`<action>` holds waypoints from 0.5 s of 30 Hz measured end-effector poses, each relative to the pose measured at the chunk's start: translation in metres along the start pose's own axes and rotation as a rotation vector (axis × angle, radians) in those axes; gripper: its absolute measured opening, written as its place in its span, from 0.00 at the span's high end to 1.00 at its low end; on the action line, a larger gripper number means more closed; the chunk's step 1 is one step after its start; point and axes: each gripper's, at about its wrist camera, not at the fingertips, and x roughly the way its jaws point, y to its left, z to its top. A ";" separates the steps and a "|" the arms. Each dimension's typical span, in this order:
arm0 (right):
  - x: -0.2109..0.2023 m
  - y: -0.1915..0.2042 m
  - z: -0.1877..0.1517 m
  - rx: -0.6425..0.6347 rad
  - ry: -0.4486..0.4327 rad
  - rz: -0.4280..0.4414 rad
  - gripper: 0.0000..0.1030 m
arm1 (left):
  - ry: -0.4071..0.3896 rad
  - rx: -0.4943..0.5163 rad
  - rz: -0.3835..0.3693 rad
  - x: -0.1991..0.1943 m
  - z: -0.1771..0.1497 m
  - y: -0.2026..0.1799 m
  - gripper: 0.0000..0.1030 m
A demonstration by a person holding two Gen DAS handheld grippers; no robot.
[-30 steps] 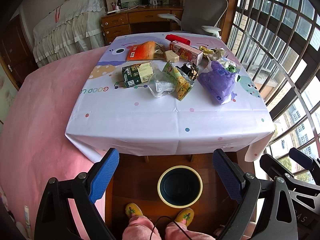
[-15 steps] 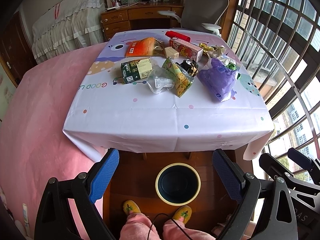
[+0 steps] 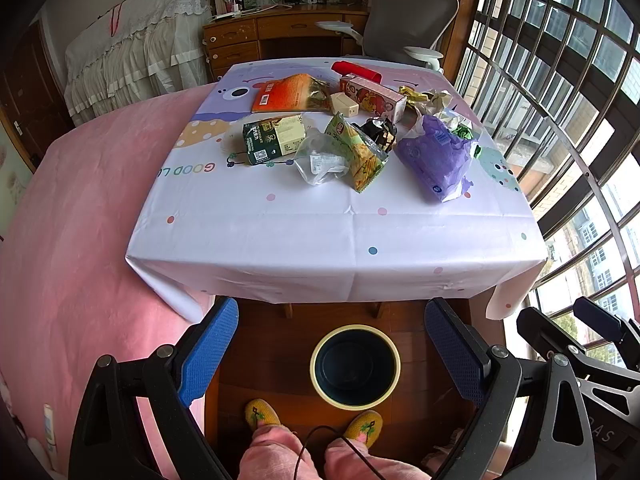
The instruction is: Collect trash
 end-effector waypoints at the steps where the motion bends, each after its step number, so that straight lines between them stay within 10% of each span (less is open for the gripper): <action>1: 0.000 0.005 -0.003 -0.003 0.001 0.000 0.16 | 0.000 0.000 0.000 -0.001 0.000 0.000 0.07; 15: 0.006 0.019 -0.020 -0.015 0.009 0.010 0.16 | 0.009 -0.013 0.011 0.006 -0.016 0.004 0.07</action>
